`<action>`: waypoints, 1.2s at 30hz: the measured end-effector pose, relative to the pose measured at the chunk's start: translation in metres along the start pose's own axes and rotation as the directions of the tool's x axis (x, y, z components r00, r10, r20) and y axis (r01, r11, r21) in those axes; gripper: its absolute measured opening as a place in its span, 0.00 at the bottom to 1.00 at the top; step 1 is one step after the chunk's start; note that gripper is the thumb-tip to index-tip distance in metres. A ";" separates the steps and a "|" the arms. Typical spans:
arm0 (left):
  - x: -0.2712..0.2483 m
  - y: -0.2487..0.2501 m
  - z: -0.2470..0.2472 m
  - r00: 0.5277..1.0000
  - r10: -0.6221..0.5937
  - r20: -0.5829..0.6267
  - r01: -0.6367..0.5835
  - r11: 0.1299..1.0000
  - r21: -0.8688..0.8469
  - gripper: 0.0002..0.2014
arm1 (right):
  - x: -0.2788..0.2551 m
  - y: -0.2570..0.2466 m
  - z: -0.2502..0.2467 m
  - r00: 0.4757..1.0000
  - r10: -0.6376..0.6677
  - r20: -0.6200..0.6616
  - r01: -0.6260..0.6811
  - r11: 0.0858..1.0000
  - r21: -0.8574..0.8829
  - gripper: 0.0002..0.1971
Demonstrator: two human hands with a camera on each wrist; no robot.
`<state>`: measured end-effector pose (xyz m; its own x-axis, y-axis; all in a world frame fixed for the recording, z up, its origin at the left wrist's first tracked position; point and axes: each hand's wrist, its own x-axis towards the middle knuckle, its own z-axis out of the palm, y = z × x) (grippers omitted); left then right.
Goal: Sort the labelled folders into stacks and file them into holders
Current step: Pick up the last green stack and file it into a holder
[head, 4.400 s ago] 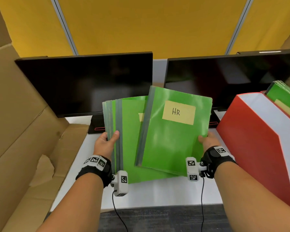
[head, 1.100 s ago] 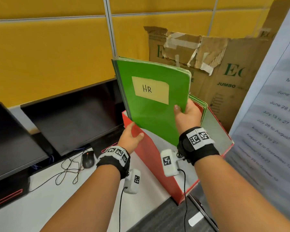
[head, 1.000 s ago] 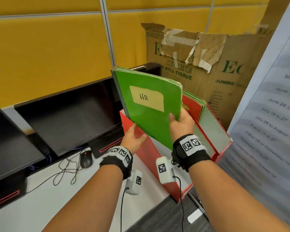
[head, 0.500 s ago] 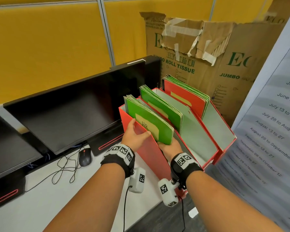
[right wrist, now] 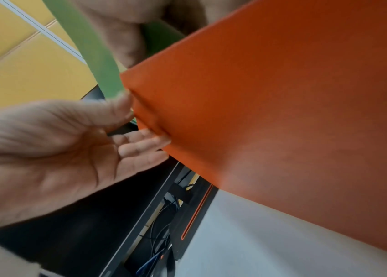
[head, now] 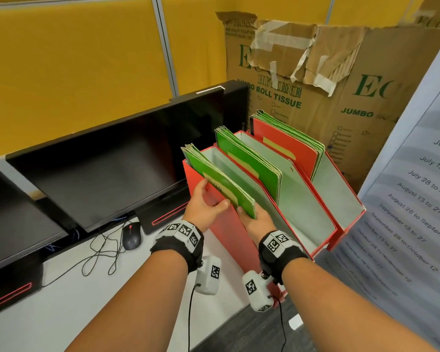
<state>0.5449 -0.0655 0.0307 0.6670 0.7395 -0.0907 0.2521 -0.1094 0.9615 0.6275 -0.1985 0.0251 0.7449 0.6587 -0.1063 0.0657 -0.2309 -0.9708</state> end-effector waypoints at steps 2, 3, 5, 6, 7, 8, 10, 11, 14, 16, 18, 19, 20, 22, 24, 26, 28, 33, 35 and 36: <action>-0.002 -0.003 -0.002 1.000 0.028 0.010 -0.028 0.999 0.029 0.44 | -0.001 0.001 0.000 0.997 -0.006 0.074 0.002 0.999 0.052 0.24; -0.003 -0.004 -0.003 0.999 0.038 0.009 -0.038 0.999 0.036 0.44 | -0.002 0.000 0.000 0.994 -0.017 0.106 0.010 0.998 0.070 0.27; -0.004 -0.004 -0.002 0.999 0.044 0.004 -0.044 0.999 0.032 0.44 | -0.003 -0.006 -0.002 0.989 -0.041 0.139 0.031 0.997 0.077 0.29; -0.005 -0.004 -0.002 0.999 0.042 0.002 -0.042 0.999 0.028 0.45 | -0.004 -0.007 -0.002 0.989 -0.049 0.139 0.041 0.997 0.061 0.29; -0.005 -0.005 -0.001 0.999 0.036 0.003 -0.036 0.999 0.026 0.45 | -0.004 -0.008 -0.002 0.990 -0.062 0.130 0.055 0.997 0.052 0.28; -0.004 -0.004 -0.001 1.000 0.029 0.004 -0.029 0.999 0.025 0.45 | -0.005 -0.009 -0.002 0.991 -0.059 0.119 0.055 0.998 0.039 0.28; -0.004 -0.004 -0.001 1.000 0.017 0.006 -0.017 0.999 0.040 0.46 | -0.007 -0.010 -0.002 0.991 -0.070 0.112 0.067 0.997 0.026 0.27; -0.004 -0.004 -0.001 1.000 0.014 0.008 -0.014 0.999 0.045 0.47 | -0.007 -0.009 -0.002 0.991 -0.079 0.108 0.076 0.997 0.032 0.27; -0.004 -0.003 -0.001 1.000 0.012 0.014 -0.013 0.998 0.064 0.47 | -0.008 -0.008 -0.004 0.986 -0.117 0.115 0.111 0.992 0.058 0.28; -0.004 -0.003 -0.001 1.000 0.011 0.010 -0.012 0.997 0.074 0.46 | -0.011 -0.010 -0.007 0.978 -0.146 0.147 0.137 0.988 0.068 0.30; -0.005 -0.001 -0.002 1.000 0.013 0.005 -0.013 0.996 0.092 0.46 | -0.014 -0.015 -0.010 0.968 -0.183 0.172 0.167 0.980 0.105 0.33; -0.006 0.000 -0.002 1.000 0.018 0.001 -0.019 0.995 0.101 0.45 | -0.016 -0.017 -0.012 0.963 -0.206 0.171 0.186 0.974 0.128 0.33; -0.006 0.002 -0.002 1.000 0.025 -0.004 -0.024 0.993 0.113 0.44 | -0.017 -0.020 -0.014 0.960 -0.226 0.166 0.203 0.969 0.141 0.33; -0.009 0.005 -0.003 0.999 0.047 -0.006 -0.045 0.990 0.135 0.41 | -0.020 -0.029 -0.017 0.950 -0.266 0.165 0.246 0.960 0.132 0.32; -0.012 0.009 -0.005 0.999 0.048 -0.003 -0.047 0.988 0.149 0.40 | -0.023 -0.039 -0.020 0.935 -0.303 0.184 0.286 0.952 0.114 0.32; -0.015 0.013 -0.007 0.999 0.033 -0.007 -0.032 0.989 0.146 0.40 | -0.025 -0.050 -0.022 0.924 -0.332 0.188 0.324 0.943 0.074 0.31; -0.018 0.017 -0.009 0.999 0.035 -0.008 -0.033 0.991 0.133 0.37 | -0.025 -0.058 -0.020 0.916 -0.377 0.141 0.380 0.925 0.003 0.28; -0.025 0.026 -0.017 0.998 0.055 -0.023 -0.053 0.993 0.102 0.32 | -0.025 -0.077 -0.009 0.827 -0.562 0.027 0.546 0.789 -0.281 0.19; -0.028 0.026 -0.024 0.999 0.017 -0.041 -0.015 0.998 0.059 0.33 | -0.030 -0.084 -0.003 0.784 -0.620 0.040 0.593 0.728 -0.344 0.17; -0.029 0.026 -0.028 0.999 0.006 -0.046 -0.005 1.000 0.029 0.33 | -0.032 -0.088 0.000 0.766 -0.642 0.045 0.608 0.700 -0.374 0.17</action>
<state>0.5128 -0.0714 0.0656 0.6354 0.7687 -0.0730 0.2689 -0.1317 0.9541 0.5980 -0.1996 0.1137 0.4986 0.6845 0.5319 0.7476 -0.0290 -0.6635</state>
